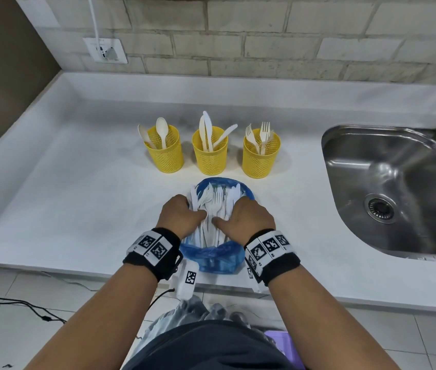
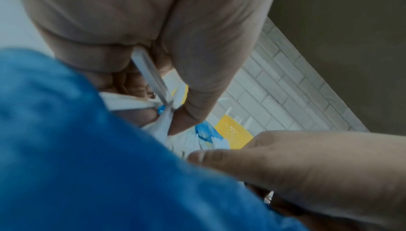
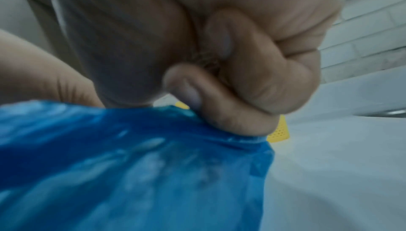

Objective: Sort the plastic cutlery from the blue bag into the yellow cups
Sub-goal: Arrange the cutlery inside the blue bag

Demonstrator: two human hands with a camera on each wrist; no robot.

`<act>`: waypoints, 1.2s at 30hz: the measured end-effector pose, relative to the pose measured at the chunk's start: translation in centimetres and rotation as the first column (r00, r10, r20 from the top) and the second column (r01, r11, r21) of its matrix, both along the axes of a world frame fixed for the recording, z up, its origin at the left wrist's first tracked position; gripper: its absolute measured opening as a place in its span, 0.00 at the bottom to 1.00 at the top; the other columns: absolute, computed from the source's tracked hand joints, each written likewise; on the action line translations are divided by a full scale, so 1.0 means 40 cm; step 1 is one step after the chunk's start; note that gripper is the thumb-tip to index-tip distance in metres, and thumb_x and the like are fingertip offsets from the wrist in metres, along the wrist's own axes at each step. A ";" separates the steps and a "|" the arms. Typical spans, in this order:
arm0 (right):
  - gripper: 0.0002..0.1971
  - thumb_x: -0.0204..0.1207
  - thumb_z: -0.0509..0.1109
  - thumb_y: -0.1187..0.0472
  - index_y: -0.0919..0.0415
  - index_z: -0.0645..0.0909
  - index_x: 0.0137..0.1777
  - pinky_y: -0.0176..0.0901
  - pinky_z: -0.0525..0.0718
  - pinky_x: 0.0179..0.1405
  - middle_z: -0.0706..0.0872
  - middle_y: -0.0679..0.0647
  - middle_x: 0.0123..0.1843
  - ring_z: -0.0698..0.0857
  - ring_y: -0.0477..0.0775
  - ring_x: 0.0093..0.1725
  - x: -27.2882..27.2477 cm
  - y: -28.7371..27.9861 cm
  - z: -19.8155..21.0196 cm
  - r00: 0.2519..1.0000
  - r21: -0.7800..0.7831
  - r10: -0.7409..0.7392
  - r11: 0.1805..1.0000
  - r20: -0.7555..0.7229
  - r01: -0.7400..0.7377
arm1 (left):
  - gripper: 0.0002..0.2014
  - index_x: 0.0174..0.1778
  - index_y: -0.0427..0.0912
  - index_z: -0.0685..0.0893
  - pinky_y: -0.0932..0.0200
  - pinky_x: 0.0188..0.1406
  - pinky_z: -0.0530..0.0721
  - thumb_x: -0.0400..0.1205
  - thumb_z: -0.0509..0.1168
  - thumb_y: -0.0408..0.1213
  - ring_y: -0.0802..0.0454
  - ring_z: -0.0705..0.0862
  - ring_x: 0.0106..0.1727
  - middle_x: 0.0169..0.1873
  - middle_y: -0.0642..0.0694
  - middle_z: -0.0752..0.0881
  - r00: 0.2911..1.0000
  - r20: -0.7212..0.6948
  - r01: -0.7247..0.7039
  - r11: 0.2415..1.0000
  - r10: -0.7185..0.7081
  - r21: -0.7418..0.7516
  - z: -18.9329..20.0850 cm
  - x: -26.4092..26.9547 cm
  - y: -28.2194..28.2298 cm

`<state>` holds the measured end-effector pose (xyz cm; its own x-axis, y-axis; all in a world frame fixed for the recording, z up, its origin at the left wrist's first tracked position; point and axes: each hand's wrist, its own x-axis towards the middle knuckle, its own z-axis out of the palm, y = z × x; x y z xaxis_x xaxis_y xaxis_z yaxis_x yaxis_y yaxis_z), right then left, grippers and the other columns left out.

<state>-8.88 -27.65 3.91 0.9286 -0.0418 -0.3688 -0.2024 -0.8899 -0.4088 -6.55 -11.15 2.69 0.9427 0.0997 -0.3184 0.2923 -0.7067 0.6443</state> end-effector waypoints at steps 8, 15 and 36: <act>0.19 0.78 0.73 0.46 0.56 0.70 0.37 0.44 0.79 0.43 0.81 0.49 0.40 0.88 0.61 0.53 0.001 0.000 0.008 0.999 0.084 -0.015 0.996 -0.047 0.019 | 0.15 0.47 0.36 0.82 0.64 0.28 0.68 0.75 0.77 0.42 0.50 0.78 0.40 0.35 0.50 0.79 0.999 0.008 0.051 0.995 -0.052 0.088 0.003 0.002 -0.005; 0.17 0.79 0.69 0.45 0.53 0.70 0.37 0.46 0.82 0.46 0.84 0.54 0.46 0.88 0.62 0.52 0.008 -0.016 -0.004 0.998 0.055 -0.042 0.998 -0.043 0.044 | 0.10 0.33 0.38 0.83 0.59 0.28 0.72 0.79 0.72 0.35 0.51 0.78 0.30 0.28 0.46 0.81 0.998 -0.056 -0.025 0.991 0.018 -0.132 0.020 -0.001 0.003; 0.16 0.79 0.70 0.56 0.55 0.71 0.31 0.42 0.75 0.40 0.81 0.51 0.36 0.81 0.58 0.46 0.076 -0.029 -0.021 0.975 0.290 -0.223 0.934 0.008 0.211 | 0.12 0.56 0.41 0.84 0.56 0.46 0.77 0.84 0.60 0.42 0.43 0.85 0.50 0.47 0.44 0.89 0.990 -0.064 0.122 0.992 -0.124 -0.040 -0.005 -0.012 -0.019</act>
